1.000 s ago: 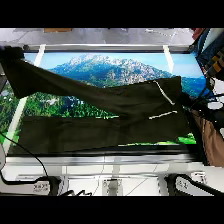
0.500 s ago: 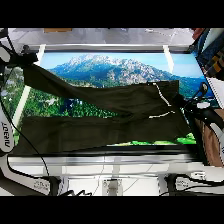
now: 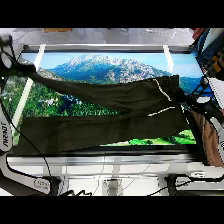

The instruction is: Fold the clothes and pants, and hang the long-sleeved shirts on hangers.

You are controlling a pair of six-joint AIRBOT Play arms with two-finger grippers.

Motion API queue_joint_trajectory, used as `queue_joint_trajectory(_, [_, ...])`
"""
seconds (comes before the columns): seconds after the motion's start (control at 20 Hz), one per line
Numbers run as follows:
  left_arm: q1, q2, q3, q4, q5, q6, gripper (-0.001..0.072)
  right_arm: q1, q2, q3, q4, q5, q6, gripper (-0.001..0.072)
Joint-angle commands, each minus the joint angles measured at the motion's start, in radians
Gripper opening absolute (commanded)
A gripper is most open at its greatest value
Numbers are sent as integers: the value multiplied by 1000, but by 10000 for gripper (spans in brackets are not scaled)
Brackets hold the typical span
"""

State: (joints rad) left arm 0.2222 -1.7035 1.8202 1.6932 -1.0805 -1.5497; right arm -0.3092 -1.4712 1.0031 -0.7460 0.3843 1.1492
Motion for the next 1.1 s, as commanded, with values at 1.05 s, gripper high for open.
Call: queue_joint_trajectory(1.05, [158, -115, -326, 24, 34, -40, 16, -26, -188, 315, -451, 440, 188, 39])
